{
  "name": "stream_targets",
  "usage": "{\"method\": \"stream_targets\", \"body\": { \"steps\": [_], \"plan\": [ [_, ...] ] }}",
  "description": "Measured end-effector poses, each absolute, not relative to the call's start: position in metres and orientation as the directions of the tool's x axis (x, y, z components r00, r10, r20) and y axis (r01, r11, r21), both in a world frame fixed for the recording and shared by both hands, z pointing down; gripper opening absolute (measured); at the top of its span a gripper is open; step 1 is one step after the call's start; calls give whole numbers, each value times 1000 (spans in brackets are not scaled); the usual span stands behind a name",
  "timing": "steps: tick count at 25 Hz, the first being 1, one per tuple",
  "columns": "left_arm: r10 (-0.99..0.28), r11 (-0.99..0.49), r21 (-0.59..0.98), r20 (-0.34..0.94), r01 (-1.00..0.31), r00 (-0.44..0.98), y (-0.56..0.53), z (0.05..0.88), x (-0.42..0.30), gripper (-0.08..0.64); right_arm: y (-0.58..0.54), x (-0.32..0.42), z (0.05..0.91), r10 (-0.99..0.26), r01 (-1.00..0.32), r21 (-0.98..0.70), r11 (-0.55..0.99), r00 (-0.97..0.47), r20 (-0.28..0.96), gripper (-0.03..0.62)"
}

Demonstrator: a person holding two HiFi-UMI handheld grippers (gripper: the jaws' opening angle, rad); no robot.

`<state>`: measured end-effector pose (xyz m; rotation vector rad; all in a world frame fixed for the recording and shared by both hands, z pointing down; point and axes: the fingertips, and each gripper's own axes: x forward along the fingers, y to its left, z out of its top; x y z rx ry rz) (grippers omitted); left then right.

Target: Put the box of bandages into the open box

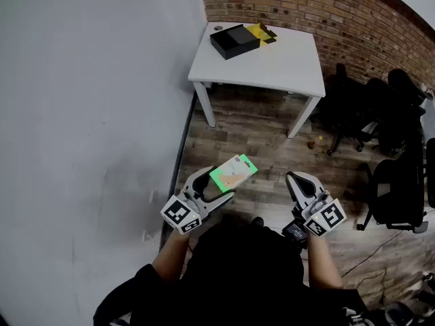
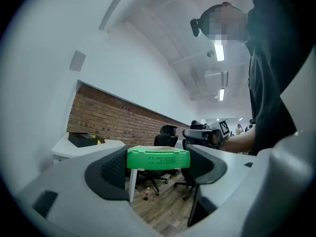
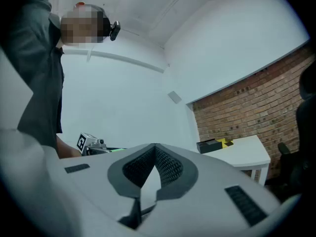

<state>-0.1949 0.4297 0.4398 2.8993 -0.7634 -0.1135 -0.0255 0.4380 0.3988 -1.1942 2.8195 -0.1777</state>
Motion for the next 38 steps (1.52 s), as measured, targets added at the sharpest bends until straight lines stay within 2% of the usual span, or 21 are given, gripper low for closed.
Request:
{"method": "stream_targets", "body": {
  "steps": [13,21,38],
  "plan": [
    [-479,-866,174,-20,-469,877,458,437,-166,368,466,-19,414,-663,-653,-158,741,-748,-15,5],
    [-482,-864,164,1,-476,876,458,435,-166,368,467,-10,412,-673,-663,-142,735,-739,-30,6],
    [-450,-880,161,14,-447,893,473,434,-99,368,489,51,421,-658,-653,-124,747,-753,2,6]
  ]
}}
